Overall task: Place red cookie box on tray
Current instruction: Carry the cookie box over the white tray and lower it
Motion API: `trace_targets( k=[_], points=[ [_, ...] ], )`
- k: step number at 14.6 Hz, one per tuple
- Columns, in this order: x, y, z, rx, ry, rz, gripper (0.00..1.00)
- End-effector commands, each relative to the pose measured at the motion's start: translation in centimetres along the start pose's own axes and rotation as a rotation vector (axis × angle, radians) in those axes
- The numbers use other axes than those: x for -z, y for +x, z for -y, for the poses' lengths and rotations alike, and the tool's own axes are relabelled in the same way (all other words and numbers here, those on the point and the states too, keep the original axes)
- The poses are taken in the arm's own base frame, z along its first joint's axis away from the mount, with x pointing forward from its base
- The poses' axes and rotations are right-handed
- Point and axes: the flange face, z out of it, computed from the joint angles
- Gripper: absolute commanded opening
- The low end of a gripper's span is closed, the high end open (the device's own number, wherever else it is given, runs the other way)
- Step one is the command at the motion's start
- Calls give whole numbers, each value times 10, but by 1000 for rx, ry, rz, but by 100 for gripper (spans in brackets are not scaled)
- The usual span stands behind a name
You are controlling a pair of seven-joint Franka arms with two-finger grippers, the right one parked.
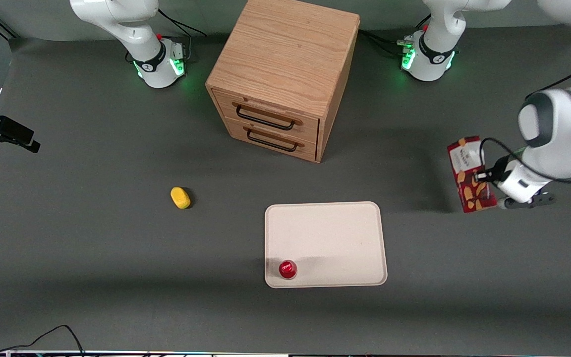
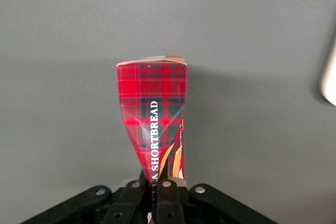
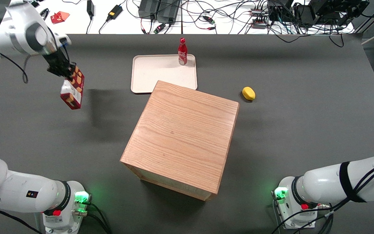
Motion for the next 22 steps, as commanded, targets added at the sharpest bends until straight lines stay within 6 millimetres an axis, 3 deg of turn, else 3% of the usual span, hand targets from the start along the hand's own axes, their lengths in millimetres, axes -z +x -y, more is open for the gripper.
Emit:
trace_targets(
  k=[1, 2, 4, 6, 8, 10, 14, 18, 22],
  points=[
    [109, -23, -18, 2, -3, 53, 0],
    [140, -31, -25, -2, 4, 65, 0],
    [174, -43, -38, -10, 28, 56, 0],
    [176, -41, -53, -22, 41, 38, 0],
    [160, -27, -96, 37, 40, 10, 0],
    [134, -8, -154, 100, 15, -37, 0],
    [52, 37, -260, 295, -102, -145, 0],
    [-22, 77, -298, 312, -122, -211, 0],
    [-78, 103, -301, 256, -82, -294, 0]
  ],
)
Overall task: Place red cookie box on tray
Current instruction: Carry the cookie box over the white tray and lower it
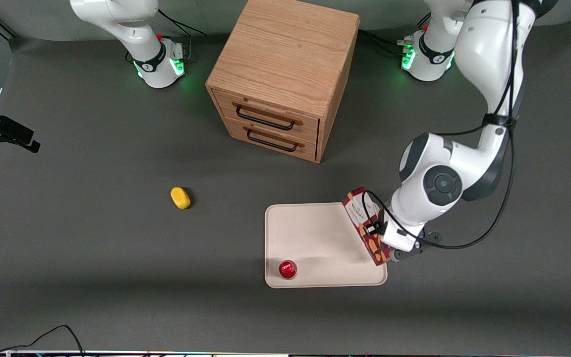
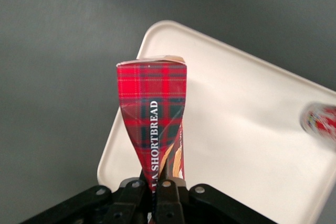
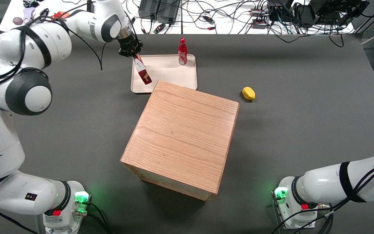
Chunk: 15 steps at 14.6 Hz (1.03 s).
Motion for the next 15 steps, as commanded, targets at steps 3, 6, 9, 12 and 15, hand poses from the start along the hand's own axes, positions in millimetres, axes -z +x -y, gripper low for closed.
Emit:
trace_targets(
  k=[3, 6, 9, 12, 15],
  points=[
    [-32, 2, -10, -16, -5, -50, 0],
    [-52, -9, -19, 4, -23, -56, 0],
    [-61, -9, -17, 3, -25, -56, 0],
    [-65, -7, -15, -4, -23, -52, 39],
    [-58, -4, -11, 9, -12, -46, 100]
  ],
)
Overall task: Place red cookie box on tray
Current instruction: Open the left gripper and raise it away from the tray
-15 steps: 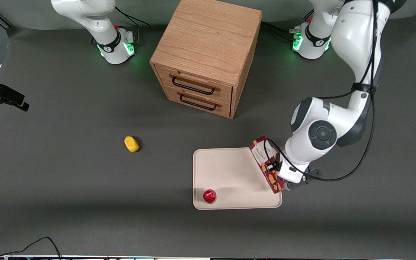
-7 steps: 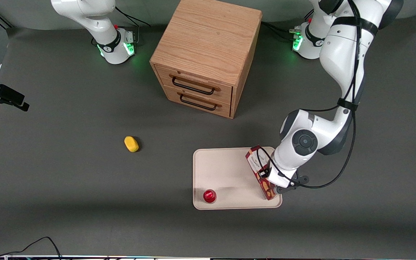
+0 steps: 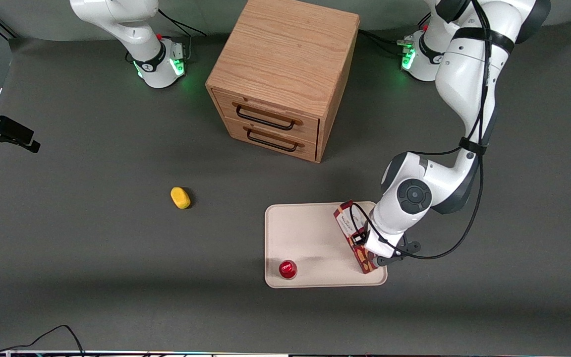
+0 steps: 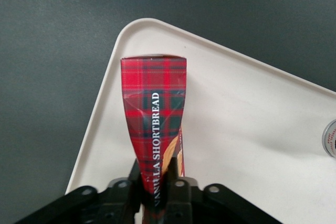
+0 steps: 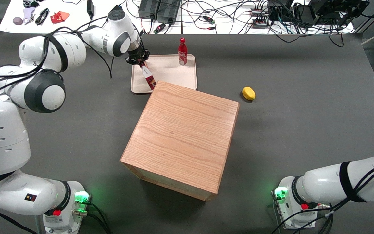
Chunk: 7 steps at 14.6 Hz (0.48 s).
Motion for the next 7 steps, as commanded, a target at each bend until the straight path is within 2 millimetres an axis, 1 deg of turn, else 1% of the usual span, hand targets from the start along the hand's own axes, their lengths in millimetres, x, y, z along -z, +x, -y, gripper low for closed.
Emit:
trace_targets(
  k=[1, 2, 4, 6, 7],
  points=[
    [10, 3, 1, 18, 36, 9, 100],
    [21, 5, 2, 22, 61, 32, 100],
    [55, 5, 3, 21, 126, 85, 100],
    [103, 1, 5, 10, 172, 153, 100],
    [132, 2, 13, -13, 180, 200, 100]
  ],
)
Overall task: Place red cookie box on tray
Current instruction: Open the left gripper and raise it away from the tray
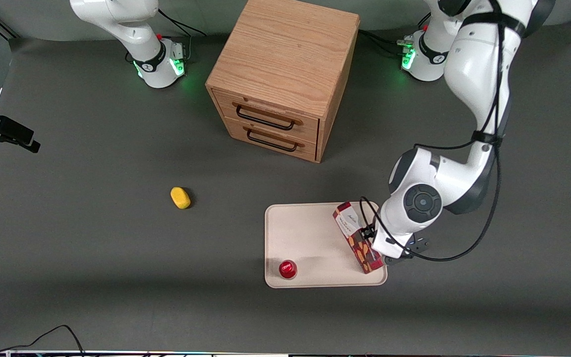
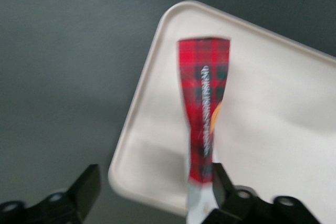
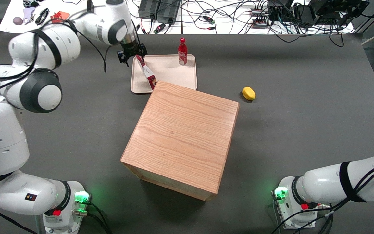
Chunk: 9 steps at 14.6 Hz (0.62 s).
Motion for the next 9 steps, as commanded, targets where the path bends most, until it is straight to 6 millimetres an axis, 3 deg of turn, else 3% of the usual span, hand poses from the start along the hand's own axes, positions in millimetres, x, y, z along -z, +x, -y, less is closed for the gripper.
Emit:
trace_targets(
  k=[1, 2, 4, 7, 9],
  points=[
    [81, -10, 36, -73, 20, 95, 100],
    [108, -10, 58, -121, 8, 121, 100],
    [140, -11, 108, -179, 37, 119, 100],
    [150, -21, 201, -226, 35, 90, 100],
    [144, -28, 261, -291, 34, 54, 100]
  ],
)
